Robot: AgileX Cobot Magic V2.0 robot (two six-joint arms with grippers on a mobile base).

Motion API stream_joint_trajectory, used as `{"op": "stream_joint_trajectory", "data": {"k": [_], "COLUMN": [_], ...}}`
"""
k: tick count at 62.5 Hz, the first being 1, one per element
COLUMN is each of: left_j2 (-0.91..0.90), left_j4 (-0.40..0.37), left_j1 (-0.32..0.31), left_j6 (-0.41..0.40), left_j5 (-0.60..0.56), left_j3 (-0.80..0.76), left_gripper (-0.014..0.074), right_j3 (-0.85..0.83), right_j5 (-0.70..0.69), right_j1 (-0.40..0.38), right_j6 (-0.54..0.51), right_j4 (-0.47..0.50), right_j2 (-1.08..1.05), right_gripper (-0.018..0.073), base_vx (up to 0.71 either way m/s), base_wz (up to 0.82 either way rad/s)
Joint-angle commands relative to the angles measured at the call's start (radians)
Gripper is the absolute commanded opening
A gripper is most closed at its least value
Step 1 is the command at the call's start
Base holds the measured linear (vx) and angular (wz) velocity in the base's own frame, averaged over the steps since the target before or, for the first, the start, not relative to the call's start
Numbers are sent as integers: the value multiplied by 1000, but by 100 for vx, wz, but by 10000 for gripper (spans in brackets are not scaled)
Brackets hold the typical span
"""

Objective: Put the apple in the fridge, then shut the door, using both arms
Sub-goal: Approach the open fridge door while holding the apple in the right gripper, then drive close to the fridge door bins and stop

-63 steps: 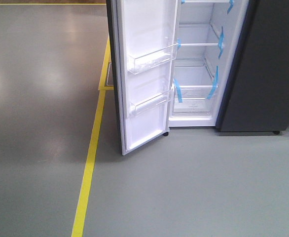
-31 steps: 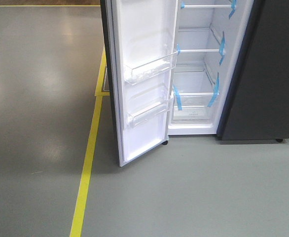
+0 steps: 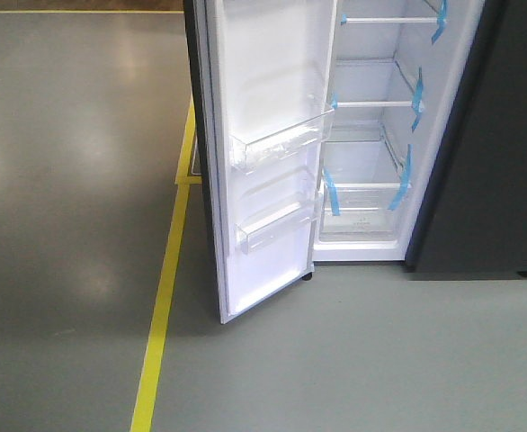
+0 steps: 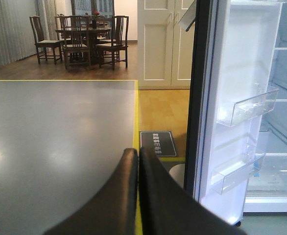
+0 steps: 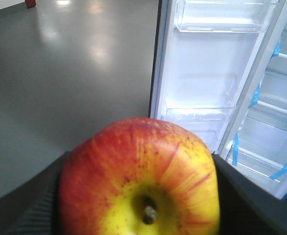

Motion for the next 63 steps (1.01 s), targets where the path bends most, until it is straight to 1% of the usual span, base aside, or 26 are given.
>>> {"op": "stream_joint_trajectory", "data": {"k": [1,63], "left_j2": [-14,-14], "left_j4": [-2,-2], "left_j1": [2,2], "left_j6": [-9,-9], "left_j5": [-69,-69], "left_j3": [28,28], "left_gripper": [-6,-6], "right_j3": [-25,-25], "right_j5": [-16,-16], "right_j1": [-4,-4], "right_j6": [-5,-5], "right_j4": [41,41], "right_j2": [-10,-10], "right_gripper": [-6,-6], "base_vx": [15,12], "base_wz": [4,-1]}}
